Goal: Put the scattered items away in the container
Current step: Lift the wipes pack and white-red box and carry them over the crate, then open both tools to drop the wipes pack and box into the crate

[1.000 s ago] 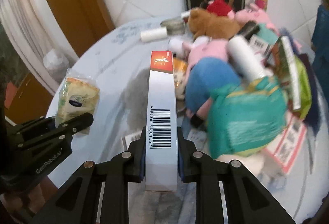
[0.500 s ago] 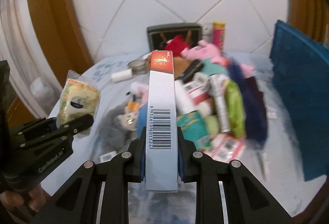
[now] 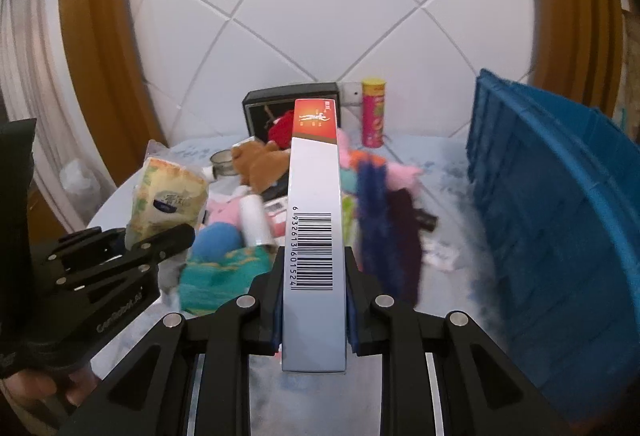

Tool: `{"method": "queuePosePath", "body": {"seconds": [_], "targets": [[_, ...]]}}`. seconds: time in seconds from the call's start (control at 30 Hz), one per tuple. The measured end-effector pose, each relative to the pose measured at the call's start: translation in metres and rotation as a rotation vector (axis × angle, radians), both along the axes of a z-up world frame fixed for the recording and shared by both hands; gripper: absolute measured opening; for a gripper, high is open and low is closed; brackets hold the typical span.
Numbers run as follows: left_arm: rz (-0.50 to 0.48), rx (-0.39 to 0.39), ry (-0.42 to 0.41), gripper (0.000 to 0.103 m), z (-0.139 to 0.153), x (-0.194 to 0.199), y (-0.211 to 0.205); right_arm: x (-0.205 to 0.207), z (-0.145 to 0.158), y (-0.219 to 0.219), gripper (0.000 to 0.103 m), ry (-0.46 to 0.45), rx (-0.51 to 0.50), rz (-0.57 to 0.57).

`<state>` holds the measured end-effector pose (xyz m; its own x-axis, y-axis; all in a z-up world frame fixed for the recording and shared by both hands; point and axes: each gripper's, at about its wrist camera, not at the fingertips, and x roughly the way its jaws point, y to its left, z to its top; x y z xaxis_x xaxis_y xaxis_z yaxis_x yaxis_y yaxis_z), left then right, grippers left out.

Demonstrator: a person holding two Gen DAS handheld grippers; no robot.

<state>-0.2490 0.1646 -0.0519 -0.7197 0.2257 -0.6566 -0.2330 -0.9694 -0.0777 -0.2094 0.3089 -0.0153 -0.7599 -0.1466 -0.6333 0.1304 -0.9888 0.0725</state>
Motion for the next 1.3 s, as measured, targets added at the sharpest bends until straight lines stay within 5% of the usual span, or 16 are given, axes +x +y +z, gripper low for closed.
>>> {"method": "queuePosePath", "body": {"seconds": [0.37, 0.73, 1.0, 1.23, 1.3], "targets": [[-0.14, 0.012, 0.076, 0.016, 0.038, 0.0, 0.107, 0.031, 0.045, 0.117, 0.023, 0.122, -0.036, -0.164], [-0.28, 0.044, 0.159, 0.016, 0.093, 0.007, 0.265, 0.053, 0.078, 0.253, 0.023, 0.188, -0.023, -0.307], [-0.325, 0.013, 0.085, 0.016, 0.099, 0.008, 0.371, 0.05, 0.081, 0.35, 0.023, 0.129, -0.013, -0.321], [-0.302, -0.071, 0.001, 0.016, 0.084, 0.01, 0.406, 0.049, 0.053, 0.389, 0.023, 0.044, -0.02, -0.326], [-0.277, -0.059, -0.012, 0.02, 0.085, 0.009, 0.404, 0.051, 0.051, 0.395, 0.034, 0.043, -0.017, -0.332]]}}
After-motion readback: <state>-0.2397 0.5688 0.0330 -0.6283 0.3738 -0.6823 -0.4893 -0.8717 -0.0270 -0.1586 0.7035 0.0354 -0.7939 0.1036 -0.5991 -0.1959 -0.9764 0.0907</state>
